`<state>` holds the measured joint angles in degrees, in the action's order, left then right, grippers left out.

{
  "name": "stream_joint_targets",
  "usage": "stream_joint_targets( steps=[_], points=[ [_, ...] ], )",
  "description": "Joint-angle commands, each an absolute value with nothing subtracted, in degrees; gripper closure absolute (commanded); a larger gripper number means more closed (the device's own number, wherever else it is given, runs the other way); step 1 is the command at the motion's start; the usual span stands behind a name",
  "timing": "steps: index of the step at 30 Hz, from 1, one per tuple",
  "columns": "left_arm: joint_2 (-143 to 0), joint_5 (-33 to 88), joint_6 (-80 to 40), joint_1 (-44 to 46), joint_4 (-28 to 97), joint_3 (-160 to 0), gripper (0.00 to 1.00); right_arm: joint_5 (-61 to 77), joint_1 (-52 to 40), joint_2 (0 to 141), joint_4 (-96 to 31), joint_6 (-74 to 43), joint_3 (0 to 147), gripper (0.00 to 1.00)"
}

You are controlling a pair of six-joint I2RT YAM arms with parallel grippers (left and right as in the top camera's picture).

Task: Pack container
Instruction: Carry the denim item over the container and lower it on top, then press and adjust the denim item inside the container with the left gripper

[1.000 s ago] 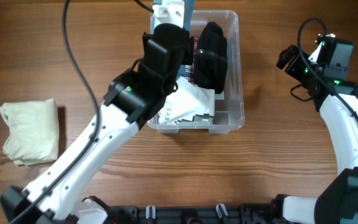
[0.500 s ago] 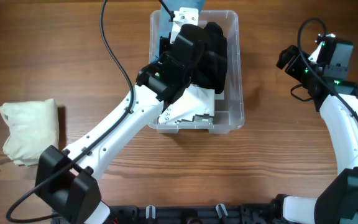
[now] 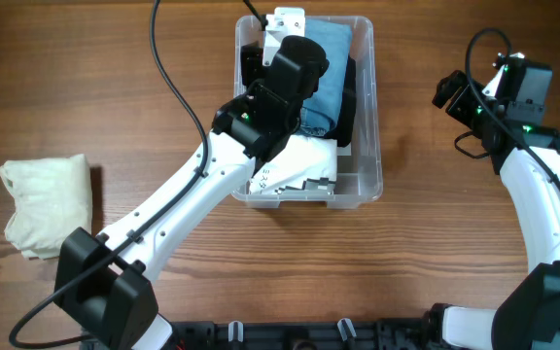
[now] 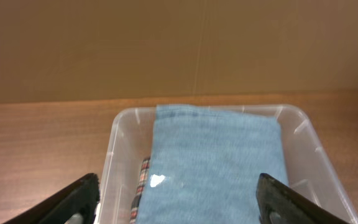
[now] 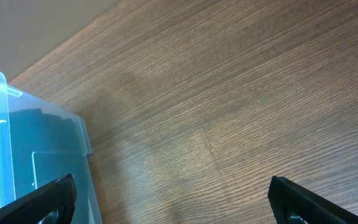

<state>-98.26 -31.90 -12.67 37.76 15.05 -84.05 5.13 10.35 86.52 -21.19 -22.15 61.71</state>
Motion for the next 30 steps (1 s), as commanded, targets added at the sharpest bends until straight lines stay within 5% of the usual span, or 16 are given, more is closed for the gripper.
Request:
stream_joint_targets(
  steps=[1, 6, 9, 13, 22, 30],
  points=[
    [-97.7, -32.7, -12.5, 37.3, 12.1, -84.8, 0.19, 5.7, 10.6, 86.9, -21.0, -21.2, 63.1, 0.0],
    [-98.1, -17.5, -12.5, 37.3, 8.7, -84.8, 0.31, 5.7, 10.6, 86.9, -21.0, -21.1, 63.1, 0.0],
    [-100.5, -8.7, -12.5, 37.3, 5.1, -84.8, 0.47, 5.7, 10.6, 86.9, -21.0, -21.2, 63.1, 0.0],
    [-105.9, -4.4, -12.5, 37.4, -0.6, -84.8, 0.96, 5.7, 10.6, 86.9, -21.0, -21.2, 63.1, 0.0],
    [-113.4, 8.6, -12.5, 38.7, -8.8, -84.8, 0.96, 5.7, 10.6, 86.9, -21.0, -21.2, 63.1, 0.0],
    [-116.2, 4.1, -12.4, 38.7, -9.5, -84.8, 0.96, 5.7, 10.6, 86.9, -21.0, -21.2, 63.1, 0.0]
  ],
)
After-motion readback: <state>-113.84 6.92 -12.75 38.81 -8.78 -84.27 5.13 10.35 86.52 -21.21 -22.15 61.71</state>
